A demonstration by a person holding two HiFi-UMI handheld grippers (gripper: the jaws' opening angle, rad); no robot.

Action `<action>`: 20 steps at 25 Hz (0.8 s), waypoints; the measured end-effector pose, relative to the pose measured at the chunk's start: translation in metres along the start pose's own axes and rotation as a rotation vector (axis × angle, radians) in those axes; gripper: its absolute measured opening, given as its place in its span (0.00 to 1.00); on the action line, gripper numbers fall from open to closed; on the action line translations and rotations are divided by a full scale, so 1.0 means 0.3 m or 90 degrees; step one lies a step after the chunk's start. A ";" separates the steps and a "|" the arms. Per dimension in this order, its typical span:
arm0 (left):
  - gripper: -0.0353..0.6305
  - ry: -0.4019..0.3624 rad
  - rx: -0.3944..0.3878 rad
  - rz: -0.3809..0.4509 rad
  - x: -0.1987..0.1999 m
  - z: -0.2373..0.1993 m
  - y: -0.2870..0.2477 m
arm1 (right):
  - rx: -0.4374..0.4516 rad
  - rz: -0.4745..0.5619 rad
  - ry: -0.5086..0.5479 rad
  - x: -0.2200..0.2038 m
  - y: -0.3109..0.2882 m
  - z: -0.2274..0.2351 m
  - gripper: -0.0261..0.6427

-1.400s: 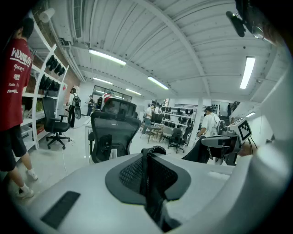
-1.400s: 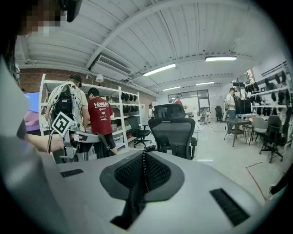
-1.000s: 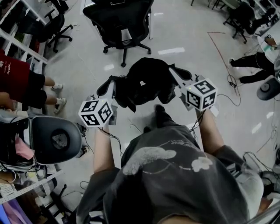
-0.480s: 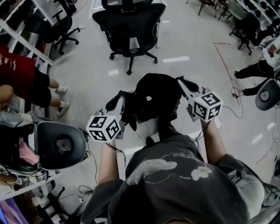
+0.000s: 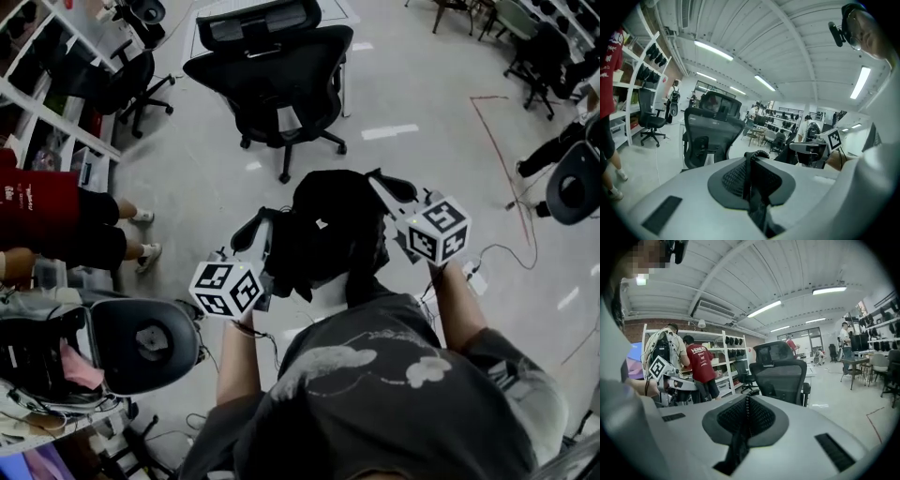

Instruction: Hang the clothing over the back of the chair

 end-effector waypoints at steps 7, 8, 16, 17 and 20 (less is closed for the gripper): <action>0.07 -0.003 -0.033 -0.012 0.123 -0.033 -0.339 | -0.005 0.014 -0.015 0.085 -0.134 0.306 0.03; 0.07 -0.006 -0.040 -0.011 0.144 -0.029 -0.386 | -0.007 0.020 -0.018 0.100 -0.147 0.347 0.03; 0.07 -0.048 -0.093 -0.003 0.307 -0.007 -0.748 | -0.028 0.066 -0.026 0.210 -0.246 0.614 0.03; 0.07 -0.052 -0.098 -0.002 0.322 -0.008 -0.788 | -0.034 0.070 -0.026 0.219 -0.254 0.644 0.03; 0.07 -0.065 -0.117 -0.005 0.366 0.005 -0.888 | -0.062 0.084 -0.038 0.248 -0.253 0.730 0.03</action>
Point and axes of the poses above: the fingertips, and each gripper's own axes: y backward along the fingers, z to its right, x out of its top, the point moved 3 cm from there along y, backward along the fingers, and after that the axes turned 6 degrees about -x, right-handed, at the moved point
